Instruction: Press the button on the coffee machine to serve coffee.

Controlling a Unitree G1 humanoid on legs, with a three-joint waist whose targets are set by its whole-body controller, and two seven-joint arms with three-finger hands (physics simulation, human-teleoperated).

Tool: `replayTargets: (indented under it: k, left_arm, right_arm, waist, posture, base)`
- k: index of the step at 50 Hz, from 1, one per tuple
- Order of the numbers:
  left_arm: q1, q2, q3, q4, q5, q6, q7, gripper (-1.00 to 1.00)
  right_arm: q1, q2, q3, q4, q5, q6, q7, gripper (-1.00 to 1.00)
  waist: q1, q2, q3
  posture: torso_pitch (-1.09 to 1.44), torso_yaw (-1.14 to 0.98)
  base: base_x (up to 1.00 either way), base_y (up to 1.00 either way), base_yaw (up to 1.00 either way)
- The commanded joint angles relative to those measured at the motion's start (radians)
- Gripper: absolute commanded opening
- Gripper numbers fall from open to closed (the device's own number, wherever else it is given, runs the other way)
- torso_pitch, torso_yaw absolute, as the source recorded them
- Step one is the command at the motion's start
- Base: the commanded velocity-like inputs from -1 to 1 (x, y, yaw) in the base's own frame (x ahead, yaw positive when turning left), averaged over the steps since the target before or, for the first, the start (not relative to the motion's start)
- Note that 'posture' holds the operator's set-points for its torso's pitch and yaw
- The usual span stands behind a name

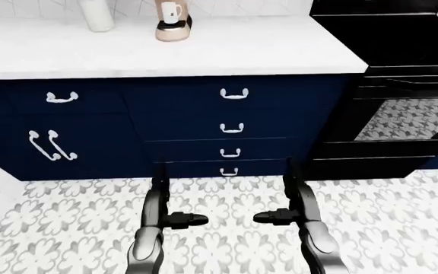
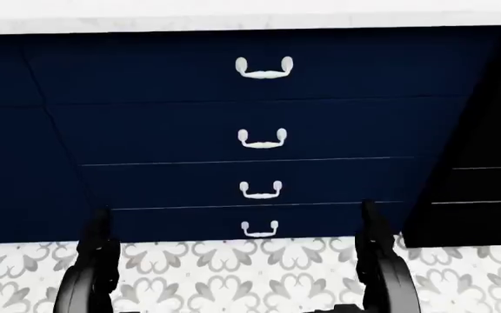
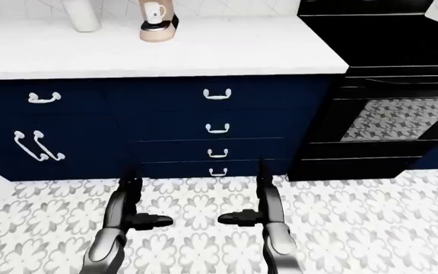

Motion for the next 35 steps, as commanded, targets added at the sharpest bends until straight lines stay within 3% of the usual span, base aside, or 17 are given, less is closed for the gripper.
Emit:
replayTargets:
  k: [1,3,4,5,7,8,16,23,28,35]
  left_arm:
    - [-0.035,0.002,0.001,-0.062,-0.001,-0.073,0.001,1.00]
    - [-0.031,0.002,0.000,-0.072,-0.001,-0.069,0.002,1.00]
    - [-0.025,0.001,-0.002,-0.082,-0.002,-0.066,0.001,1.00]
    - [-0.022,0.001,-0.003,-0.082,0.000,-0.071,0.000,1.00]
    - [-0.024,0.001,-0.002,-0.087,-0.002,-0.064,0.001,1.00]
    - [-0.025,0.002,-0.001,-0.082,0.000,-0.068,0.002,1.00]
    - [-0.032,0.003,0.002,-0.065,0.021,-0.088,0.025,1.00]
    - [-0.051,0.006,0.012,-0.159,0.019,-0.027,0.051,1.00]
    - [-0.105,0.010,0.017,-0.296,-0.008,0.156,0.051,1.00]
    - [-0.257,0.044,0.051,-0.494,-0.040,0.487,0.069,1.00]
  right_arm:
    - [-0.038,-0.007,-0.015,-0.059,0.005,-0.068,-0.011,1.00]
    - [-0.034,-0.001,-0.020,-0.088,0.017,-0.048,-0.029,1.00]
    - [-0.040,-0.004,-0.024,-0.052,0.023,-0.076,-0.023,1.00]
    - [-0.040,-0.004,-0.024,-0.054,0.031,-0.077,-0.021,1.00]
    - [-0.038,-0.005,-0.021,-0.059,0.027,-0.076,-0.025,1.00]
    - [-0.040,-0.006,-0.020,-0.050,0.024,-0.082,-0.027,1.00]
    - [-0.042,-0.017,-0.020,-0.093,-0.008,-0.054,-0.022,1.00]
    - [-0.062,-0.032,-0.022,-0.273,-0.069,0.125,-0.012,1.00]
    - [-0.113,-0.031,-0.037,-0.324,-0.062,0.220,-0.018,1.00]
    - [-0.241,-0.046,-0.081,-0.523,0.014,0.544,-0.048,1.00]
  waist:
    - [-0.002,-0.008,-0.001]
    - [0.006,-0.001,-0.062]
    - [0.007,-0.001,-0.053]
    - [0.006,-0.006,-0.017]
    - [0.006,-0.008,-0.069]
    - [0.007,-0.009,-0.074]
    - [0.008,-0.006,-0.080]
    - [0.009,-0.007,-0.090]
    - [0.009,-0.006,-0.093]
    - [0.010,-0.005,-0.092]
  posture:
    - [0.00,0.00]
    - [0.00,0.00]
    - [0.00,0.00]
    - [0.00,0.00]
    - [0.00,0.00]
    - [0.00,0.00]
    - [0.00,0.00]
    - [0.00,0.00]
    - [0.00,0.00]
    - [0.00,0.00]
  base:
    - [0.00,0.00,0.00]
    - [0.00,0.00,0.00]
    - [0.00,0.00,0.00]
    - [0.00,0.00,0.00]
    - [0.00,0.00,0.00]
    - [0.00,0.00,0.00]
    - [0.00,0.00,0.00]
    - [0.00,0.00,0.00]
    - [0.00,0.00,0.00]
    - [0.00,0.00,0.00]
